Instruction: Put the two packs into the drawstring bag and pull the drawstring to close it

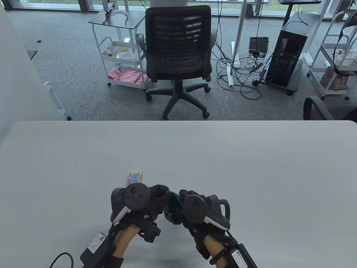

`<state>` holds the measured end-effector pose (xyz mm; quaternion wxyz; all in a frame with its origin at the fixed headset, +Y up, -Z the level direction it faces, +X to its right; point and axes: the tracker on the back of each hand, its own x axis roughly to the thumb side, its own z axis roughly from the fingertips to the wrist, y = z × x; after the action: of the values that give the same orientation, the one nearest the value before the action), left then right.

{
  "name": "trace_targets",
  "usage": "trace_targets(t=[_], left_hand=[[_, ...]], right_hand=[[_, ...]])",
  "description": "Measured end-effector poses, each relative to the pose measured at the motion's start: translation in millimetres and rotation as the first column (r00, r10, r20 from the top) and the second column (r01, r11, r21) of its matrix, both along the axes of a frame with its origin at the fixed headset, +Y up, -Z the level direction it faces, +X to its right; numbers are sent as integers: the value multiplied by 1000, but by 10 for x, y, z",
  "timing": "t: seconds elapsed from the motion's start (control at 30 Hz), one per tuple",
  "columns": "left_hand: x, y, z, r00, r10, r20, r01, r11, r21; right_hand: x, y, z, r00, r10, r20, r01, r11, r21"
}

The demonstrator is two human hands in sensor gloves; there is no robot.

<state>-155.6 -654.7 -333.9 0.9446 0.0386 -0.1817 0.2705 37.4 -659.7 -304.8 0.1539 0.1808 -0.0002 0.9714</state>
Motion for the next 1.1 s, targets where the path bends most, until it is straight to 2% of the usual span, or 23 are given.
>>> trace_targets(t=[0.33,0.63,0.87,1.0,1.1], left_hand=[[16,8,-9,996,12,85,-13,1000,8],[11,34,-27,988,-80,135,76,997,33],[-38,20,-70,987,-42,153,42,999,-1],[-237,22,-148,999,11,32,-11,1000,-2],[-461,1,-209,983,-34,-178,43,998,52]], right_hand=[[77,-25,-61,999,7,40,-6,999,-34],[244,150,-41,983,-81,163,51,982,180],[306,226,-12,964,-171,202,134,974,185],[387,243,-12,944,-227,242,190,968,165],[466,228,-27,921,-276,274,243,958,149]])
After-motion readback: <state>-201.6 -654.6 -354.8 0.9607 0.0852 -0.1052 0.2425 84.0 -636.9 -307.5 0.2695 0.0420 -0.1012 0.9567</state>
